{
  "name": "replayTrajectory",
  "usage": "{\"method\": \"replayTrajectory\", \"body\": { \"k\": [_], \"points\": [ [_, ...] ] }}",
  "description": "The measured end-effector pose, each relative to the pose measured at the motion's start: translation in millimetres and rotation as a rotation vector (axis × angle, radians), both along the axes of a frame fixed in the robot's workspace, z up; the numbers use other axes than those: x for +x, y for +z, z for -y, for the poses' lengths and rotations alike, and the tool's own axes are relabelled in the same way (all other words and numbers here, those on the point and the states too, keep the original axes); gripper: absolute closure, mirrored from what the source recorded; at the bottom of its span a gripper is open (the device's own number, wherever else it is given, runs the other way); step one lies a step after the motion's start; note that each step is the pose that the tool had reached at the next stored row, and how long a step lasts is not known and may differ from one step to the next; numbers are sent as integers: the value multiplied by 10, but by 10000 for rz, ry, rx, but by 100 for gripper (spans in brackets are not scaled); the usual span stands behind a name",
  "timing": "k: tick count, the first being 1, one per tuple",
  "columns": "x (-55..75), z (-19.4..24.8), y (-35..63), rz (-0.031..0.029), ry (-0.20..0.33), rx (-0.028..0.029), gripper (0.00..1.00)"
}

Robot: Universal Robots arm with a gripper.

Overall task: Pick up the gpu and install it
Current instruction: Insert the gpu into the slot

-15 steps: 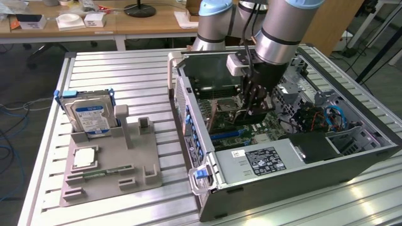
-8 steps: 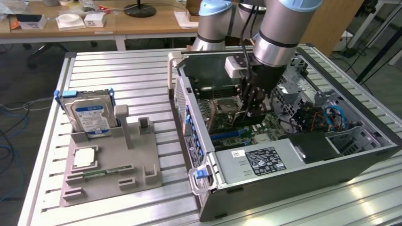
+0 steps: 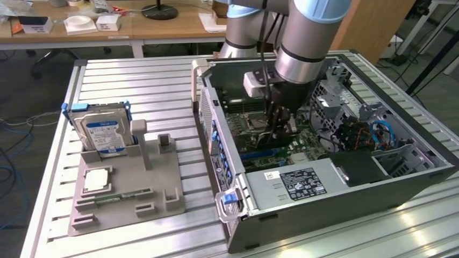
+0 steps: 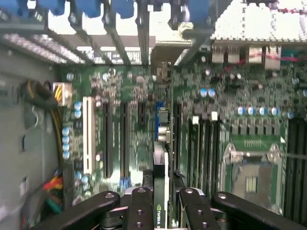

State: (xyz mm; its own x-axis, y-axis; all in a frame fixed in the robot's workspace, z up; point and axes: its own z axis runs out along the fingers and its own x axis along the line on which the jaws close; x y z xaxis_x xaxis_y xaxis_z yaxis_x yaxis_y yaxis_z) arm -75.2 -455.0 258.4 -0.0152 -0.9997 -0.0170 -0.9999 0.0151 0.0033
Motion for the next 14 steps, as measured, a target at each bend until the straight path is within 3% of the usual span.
{"method": "replayTrajectory", "body": {
  "k": [10,14],
  "points": [
    [-21,35,-42,8,-2,-46,74],
    [-21,96,-56,9,-2,-58,74]
  ]
}}
